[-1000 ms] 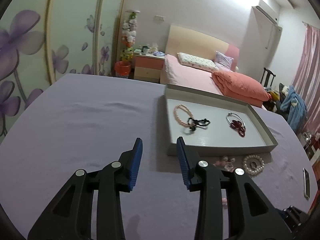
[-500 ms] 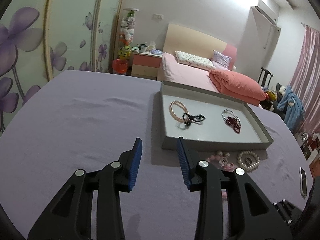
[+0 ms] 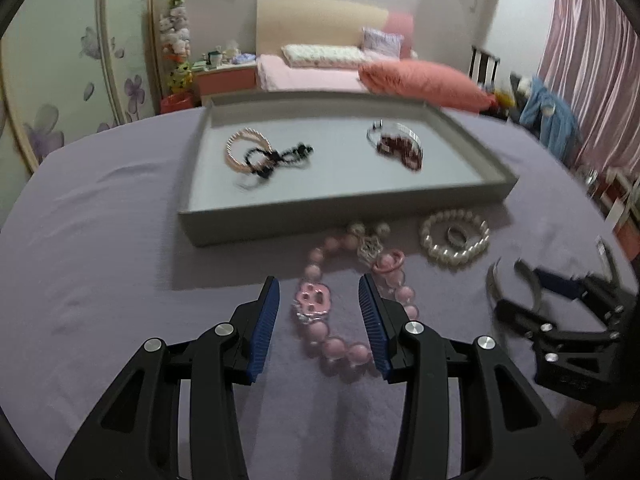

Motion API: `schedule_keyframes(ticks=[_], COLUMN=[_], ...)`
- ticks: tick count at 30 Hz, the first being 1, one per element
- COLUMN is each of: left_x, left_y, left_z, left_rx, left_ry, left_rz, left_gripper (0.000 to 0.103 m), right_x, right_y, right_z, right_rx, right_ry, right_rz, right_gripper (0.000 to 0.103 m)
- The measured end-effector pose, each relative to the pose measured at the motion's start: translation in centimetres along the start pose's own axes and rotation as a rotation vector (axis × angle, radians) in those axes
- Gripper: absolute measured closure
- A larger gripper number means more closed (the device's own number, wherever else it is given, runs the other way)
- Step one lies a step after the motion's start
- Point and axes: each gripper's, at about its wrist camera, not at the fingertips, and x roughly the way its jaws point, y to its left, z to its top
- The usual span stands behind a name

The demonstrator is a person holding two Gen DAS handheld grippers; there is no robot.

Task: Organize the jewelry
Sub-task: 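Lower the left tool around the pink paw-charm bracelet while the right tool hovers over the silver cuff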

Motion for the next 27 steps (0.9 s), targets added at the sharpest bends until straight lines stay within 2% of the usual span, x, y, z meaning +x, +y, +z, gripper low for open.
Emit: schedule_keyframes(ticks=[2, 6, 16, 21, 27], left_x=[1.1, 1.3, -0.6, -0.5, -0.5], left_y=[-0.5, -0.6, 4.5, 4.6, 4.9], left_z=[0.0, -0.3, -1.7, -1.9, -1.8], left_rx=[0.013, 0.039, -0.06, -0.057, -0.065], left_ry=[0.033, 0.04, 0.034, 0.031, 0.032], left_rz=[0.024, 0.084, 0.168, 0.165, 0.151], left_gripper=[0.061, 0.079, 0.078, 0.074, 0.073], right_x=[0.1, 0.2, 0.5, 0.5, 0.0], right_y=[0.0, -0.1, 0.1, 0.0, -0.6], right_z=[0.1, 0.3, 0.7, 0.5, 0.1], right_rx=[-0.003, -0.014, -0.042, -0.006, 0.09], right_ry=[0.0, 0.0, 0.002, 0.002, 0.01], right_rz=[0.007, 0.019, 0.056, 0.044, 0.022], right_gripper=[0.038, 0.038, 0.036, 0.028, 0.028])
